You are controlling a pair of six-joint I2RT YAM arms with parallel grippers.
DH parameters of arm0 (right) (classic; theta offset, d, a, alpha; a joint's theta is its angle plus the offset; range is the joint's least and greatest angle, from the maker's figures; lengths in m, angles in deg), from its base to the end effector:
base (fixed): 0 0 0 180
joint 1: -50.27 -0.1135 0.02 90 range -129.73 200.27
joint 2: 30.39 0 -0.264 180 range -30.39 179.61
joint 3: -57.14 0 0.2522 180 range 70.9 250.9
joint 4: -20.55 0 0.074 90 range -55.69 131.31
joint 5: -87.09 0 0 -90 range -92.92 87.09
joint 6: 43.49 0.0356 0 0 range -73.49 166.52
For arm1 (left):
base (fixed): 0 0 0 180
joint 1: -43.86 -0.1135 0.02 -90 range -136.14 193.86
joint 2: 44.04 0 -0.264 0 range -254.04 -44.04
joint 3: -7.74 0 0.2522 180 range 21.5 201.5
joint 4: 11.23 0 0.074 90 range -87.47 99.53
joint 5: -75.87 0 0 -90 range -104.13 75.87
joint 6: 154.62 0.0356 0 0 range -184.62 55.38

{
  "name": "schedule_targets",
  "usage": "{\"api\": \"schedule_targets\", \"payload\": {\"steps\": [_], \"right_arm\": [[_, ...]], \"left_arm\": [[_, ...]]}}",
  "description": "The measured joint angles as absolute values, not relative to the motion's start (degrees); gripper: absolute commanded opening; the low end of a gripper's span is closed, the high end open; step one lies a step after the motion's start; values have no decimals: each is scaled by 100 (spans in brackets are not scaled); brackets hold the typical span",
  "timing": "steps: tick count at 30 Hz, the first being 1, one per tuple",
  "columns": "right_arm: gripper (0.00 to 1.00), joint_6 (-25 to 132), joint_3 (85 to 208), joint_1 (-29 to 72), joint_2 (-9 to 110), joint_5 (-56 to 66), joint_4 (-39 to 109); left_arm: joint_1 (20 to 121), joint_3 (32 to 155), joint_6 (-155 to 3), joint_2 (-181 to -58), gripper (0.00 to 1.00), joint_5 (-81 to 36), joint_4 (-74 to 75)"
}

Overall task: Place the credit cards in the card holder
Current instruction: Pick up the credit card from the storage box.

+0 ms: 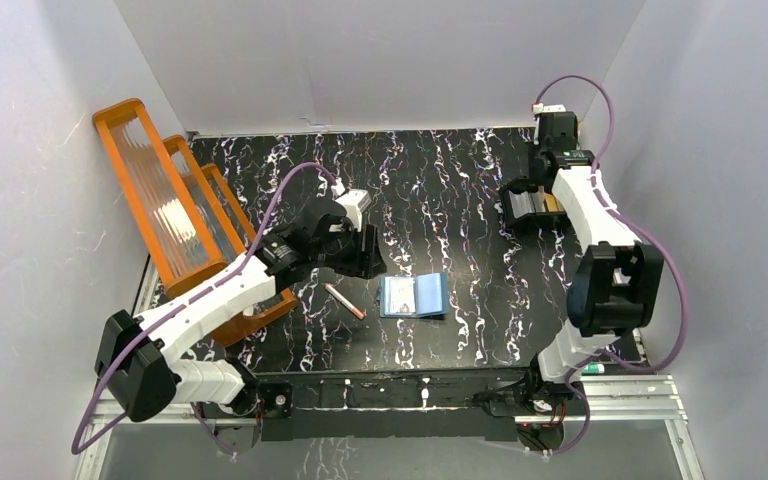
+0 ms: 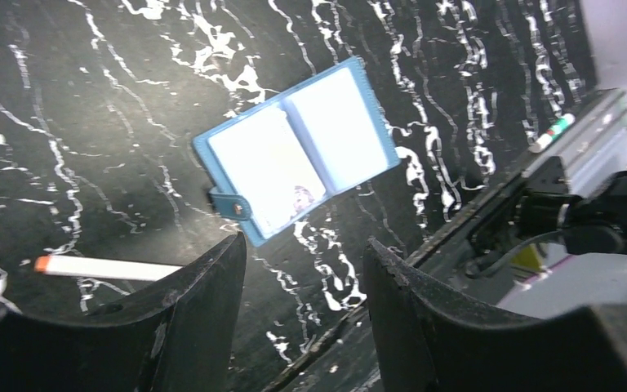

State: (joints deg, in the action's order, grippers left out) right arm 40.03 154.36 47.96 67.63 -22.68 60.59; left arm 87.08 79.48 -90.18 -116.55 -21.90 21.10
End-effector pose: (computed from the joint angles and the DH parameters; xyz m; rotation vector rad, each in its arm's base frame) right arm 0.3905 0.0037 0.3011 0.0064 2.2695 -0.4316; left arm 0.2039 -0.1982 0.3022 0.4296 2.2233 -0.8193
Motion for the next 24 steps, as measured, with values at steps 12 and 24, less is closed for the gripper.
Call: {"api": "schedule_targets", "payload": {"steps": [12, 24], "right_arm": [[0, 5586, 14249, 4665, 4664, 654, 5596], [0, 9330, 11438, 4558, 3495, 3388, 2372]], "left_arm": [[8444, 7865, -10625, -11668, 54, -3255, 814], [7788, 7296, -12303, -11815, 57, -4533, -1366]]}}
